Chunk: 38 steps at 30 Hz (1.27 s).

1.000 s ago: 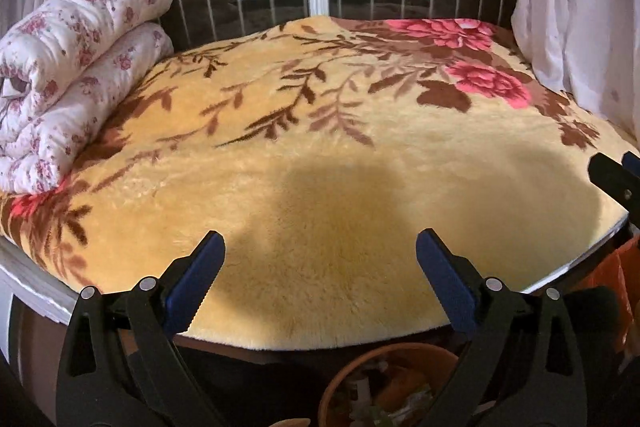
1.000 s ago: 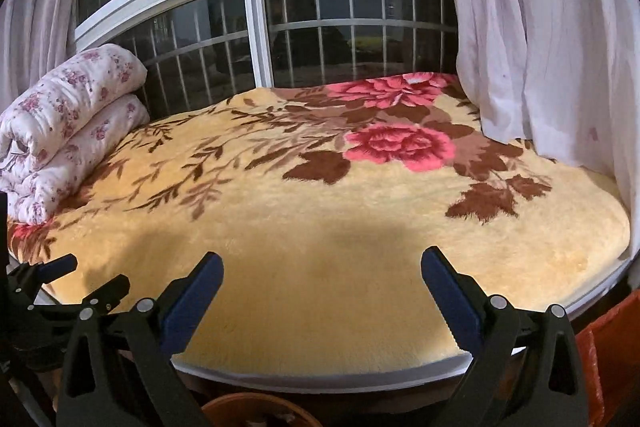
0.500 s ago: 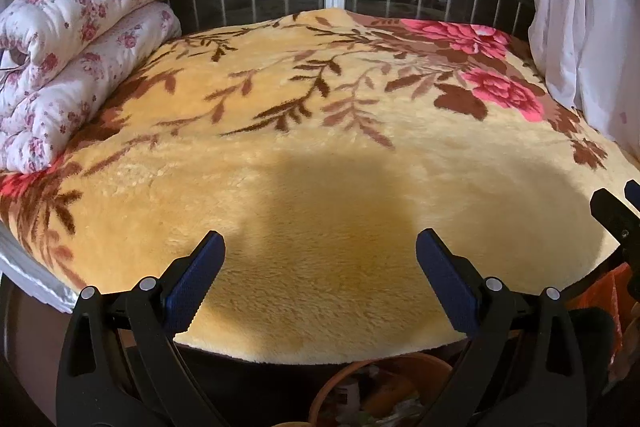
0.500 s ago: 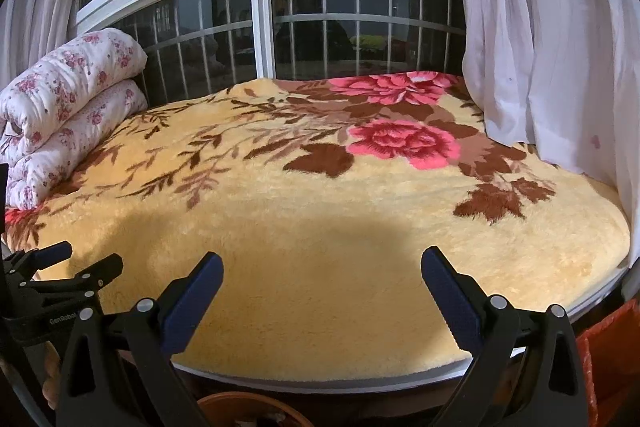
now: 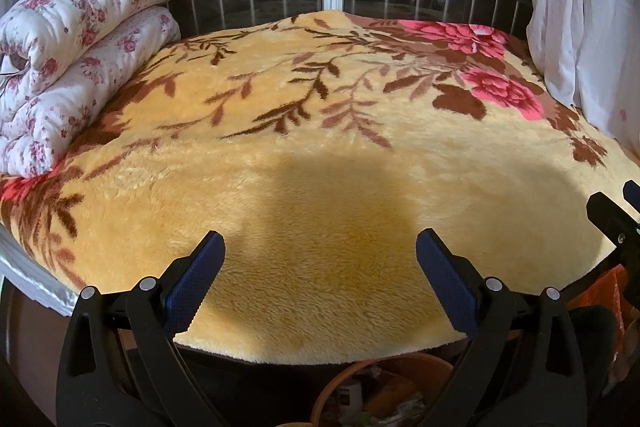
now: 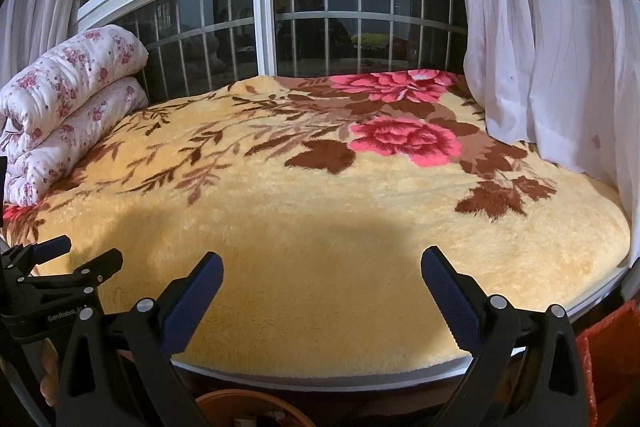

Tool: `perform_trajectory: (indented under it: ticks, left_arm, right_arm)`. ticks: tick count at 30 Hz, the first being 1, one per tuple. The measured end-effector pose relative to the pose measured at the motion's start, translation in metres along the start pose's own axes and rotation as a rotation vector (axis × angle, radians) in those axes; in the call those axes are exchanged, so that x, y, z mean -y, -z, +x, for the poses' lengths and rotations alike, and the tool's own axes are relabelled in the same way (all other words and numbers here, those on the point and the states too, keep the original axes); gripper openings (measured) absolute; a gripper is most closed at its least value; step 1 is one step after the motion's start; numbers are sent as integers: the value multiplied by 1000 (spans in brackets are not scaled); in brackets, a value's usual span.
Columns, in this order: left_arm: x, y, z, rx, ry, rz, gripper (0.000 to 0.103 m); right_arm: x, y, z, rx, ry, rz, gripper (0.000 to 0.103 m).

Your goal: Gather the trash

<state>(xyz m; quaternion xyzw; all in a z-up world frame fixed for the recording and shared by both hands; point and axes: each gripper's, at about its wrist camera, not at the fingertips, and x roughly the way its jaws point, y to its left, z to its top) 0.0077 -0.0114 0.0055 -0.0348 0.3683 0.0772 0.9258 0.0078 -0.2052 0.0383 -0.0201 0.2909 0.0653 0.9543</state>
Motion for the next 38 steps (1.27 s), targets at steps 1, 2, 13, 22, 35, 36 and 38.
perform_trajectory:
  ticks: [1,2,13,22,35,36,38]
  left_arm:
    - [0,0,0,2,1,1,94]
    - [0,0,0,2,1,3,94]
    - [0,0,0,1,2,4,94]
    - [1,0,-2,15,13,-7,94]
    - [5,-3,-6,11,34,-16,94]
    - [5,-3,-5,9,32,-20,94]
    - [4,-2,-4,6,29,-23,94]
  right_arm:
    - [0,0,0,0,0,0,98]
    - [0,0,0,0,0,0,98]
    - [1,4,1,-4,0,-3,98]
    - [1,9,2,-10,-4,-6,98]
    - [3,12,5,-17,-2,-12,98]
    - [3,13,5,-18,-2,-12,98]
    - [4,12,5,-17,-3,-15,98]
